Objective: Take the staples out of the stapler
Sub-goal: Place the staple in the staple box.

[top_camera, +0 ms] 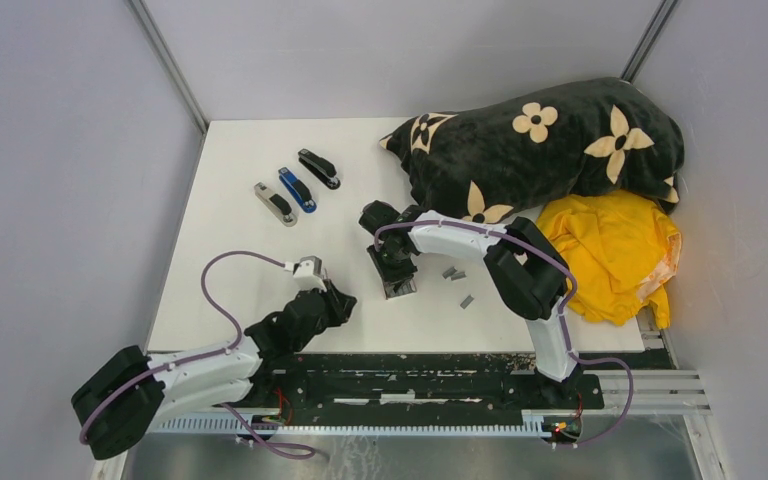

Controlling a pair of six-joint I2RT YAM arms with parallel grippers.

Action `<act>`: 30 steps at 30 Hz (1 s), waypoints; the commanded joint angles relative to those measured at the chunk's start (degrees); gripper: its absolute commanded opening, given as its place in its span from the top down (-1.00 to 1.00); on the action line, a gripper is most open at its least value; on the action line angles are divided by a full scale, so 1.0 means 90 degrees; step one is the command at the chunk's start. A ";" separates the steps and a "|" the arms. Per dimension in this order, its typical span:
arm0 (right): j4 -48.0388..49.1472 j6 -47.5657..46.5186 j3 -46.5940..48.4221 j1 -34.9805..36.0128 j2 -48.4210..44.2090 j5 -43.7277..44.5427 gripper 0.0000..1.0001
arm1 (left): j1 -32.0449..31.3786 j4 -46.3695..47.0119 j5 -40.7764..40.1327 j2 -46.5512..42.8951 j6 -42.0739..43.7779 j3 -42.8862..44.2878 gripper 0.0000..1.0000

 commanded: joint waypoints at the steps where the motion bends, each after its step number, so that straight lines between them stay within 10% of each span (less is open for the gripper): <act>1: 0.0200 0.0114 -0.0073 -0.0054 -0.0074 -0.0137 0.40 | 0.0023 0.0971 0.0411 0.0709 -0.0016 0.0071 0.53; 30: 0.0522 0.0138 -0.0392 -0.0338 -0.0513 -0.0833 0.35 | 0.0024 0.2299 0.1075 0.2817 -0.0195 0.0590 0.63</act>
